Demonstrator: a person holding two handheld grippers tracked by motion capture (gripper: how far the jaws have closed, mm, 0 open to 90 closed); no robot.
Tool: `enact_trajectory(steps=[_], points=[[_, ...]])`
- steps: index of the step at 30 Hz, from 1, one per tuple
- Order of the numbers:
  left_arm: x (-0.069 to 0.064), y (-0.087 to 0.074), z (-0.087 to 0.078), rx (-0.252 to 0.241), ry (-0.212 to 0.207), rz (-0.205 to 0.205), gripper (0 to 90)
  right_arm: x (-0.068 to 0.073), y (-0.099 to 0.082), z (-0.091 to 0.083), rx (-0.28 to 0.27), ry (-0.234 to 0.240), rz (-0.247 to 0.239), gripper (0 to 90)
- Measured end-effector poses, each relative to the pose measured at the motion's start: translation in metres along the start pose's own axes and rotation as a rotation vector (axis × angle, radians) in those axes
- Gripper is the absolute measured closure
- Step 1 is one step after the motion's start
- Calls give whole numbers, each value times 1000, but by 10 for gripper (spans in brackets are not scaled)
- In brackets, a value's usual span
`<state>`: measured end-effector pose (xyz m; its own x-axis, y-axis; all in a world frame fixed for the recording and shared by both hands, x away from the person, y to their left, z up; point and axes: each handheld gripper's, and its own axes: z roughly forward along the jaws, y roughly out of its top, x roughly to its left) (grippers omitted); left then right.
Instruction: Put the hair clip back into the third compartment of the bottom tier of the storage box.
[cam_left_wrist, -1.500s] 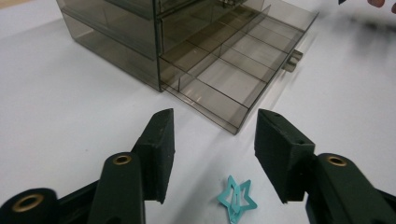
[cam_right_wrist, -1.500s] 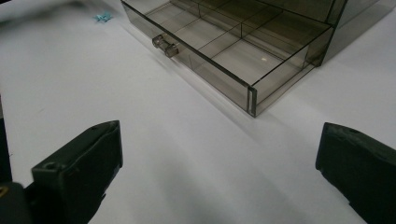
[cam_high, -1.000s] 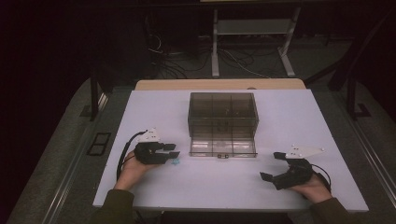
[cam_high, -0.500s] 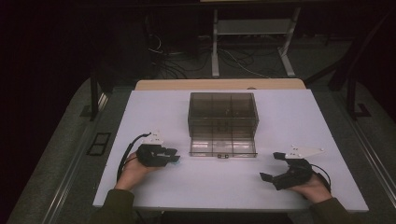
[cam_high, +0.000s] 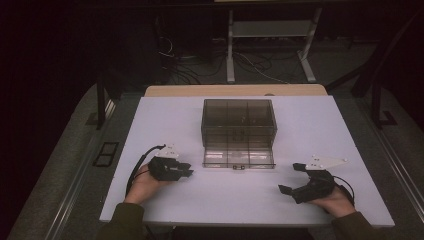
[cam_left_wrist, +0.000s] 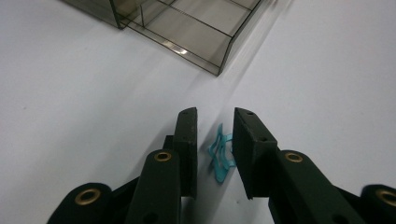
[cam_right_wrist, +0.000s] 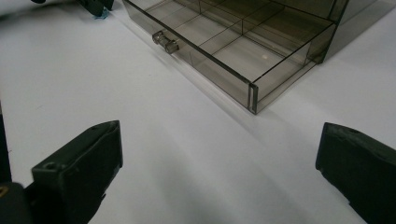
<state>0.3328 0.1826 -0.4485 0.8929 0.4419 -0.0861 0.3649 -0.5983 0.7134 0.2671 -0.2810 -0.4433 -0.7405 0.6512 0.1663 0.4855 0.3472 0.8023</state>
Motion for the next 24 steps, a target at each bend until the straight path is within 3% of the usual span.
enact_trajectory(steps=[13, 24], points=[[-6, 1, 1, 19, 26, 58, 806, 0, 0, 0, 2, 1, 0, 1], [-6, 2, -2, 7, 3, 38, 873, 0, 0, 0, 3, -1, -3, 1]])
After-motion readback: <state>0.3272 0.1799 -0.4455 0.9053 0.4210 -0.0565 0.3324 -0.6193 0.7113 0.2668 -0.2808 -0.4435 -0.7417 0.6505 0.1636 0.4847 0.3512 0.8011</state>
